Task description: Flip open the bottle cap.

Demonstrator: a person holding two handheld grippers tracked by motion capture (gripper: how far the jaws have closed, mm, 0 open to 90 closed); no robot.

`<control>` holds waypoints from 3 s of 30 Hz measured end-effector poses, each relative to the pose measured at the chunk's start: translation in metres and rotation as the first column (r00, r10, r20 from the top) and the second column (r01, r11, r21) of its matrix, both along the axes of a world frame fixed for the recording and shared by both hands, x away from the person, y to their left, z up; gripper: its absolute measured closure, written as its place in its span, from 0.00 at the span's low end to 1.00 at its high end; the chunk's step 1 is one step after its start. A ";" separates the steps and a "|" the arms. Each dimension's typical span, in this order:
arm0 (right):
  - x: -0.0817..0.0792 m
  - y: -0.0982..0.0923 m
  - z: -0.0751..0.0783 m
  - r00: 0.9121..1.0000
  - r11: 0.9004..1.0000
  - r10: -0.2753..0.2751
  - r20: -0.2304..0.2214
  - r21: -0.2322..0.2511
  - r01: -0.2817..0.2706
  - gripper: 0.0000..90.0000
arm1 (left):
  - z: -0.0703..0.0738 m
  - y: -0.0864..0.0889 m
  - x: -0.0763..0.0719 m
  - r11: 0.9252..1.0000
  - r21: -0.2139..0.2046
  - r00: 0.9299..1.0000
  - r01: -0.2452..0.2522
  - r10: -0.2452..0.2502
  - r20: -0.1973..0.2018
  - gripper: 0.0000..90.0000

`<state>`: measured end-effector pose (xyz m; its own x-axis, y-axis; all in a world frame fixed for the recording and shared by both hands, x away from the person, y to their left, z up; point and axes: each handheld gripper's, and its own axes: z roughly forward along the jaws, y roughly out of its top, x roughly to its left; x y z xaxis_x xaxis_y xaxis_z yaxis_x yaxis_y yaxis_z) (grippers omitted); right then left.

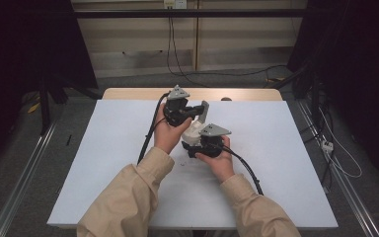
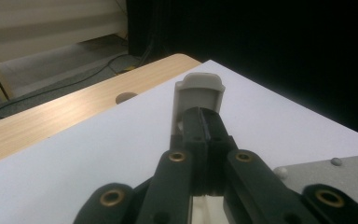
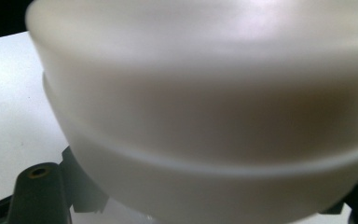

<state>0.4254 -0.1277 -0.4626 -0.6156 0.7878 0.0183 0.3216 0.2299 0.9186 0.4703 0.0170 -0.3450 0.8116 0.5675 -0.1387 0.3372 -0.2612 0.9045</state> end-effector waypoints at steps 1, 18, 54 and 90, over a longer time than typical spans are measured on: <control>0.000 0.000 0.000 1.000 1.000 0.000 0.000 0.000 0.000 0.21 | 0.000 -0.001 0.000 1.000 -0.002 1.000 -0.002 0.002 0.000 1.00; 0.000 0.000 0.000 1.000 1.000 0.000 -0.001 0.001 0.000 0.21 | -0.002 -0.006 0.004 1.000 0.003 1.000 0.006 -0.006 -0.006 1.00; 0.001 0.000 0.000 1.000 1.000 -0.002 -0.006 0.002 0.002 0.21 | -0.006 -0.016 0.014 1.000 0.011 1.000 0.007 -0.007 -0.013 1.00; 0.001 0.000 0.000 1.000 1.000 -0.001 -0.006 -0.001 0.001 0.21 | -0.016 -0.026 0.021 0.999 0.034 0.999 0.021 -0.020 -0.031 1.00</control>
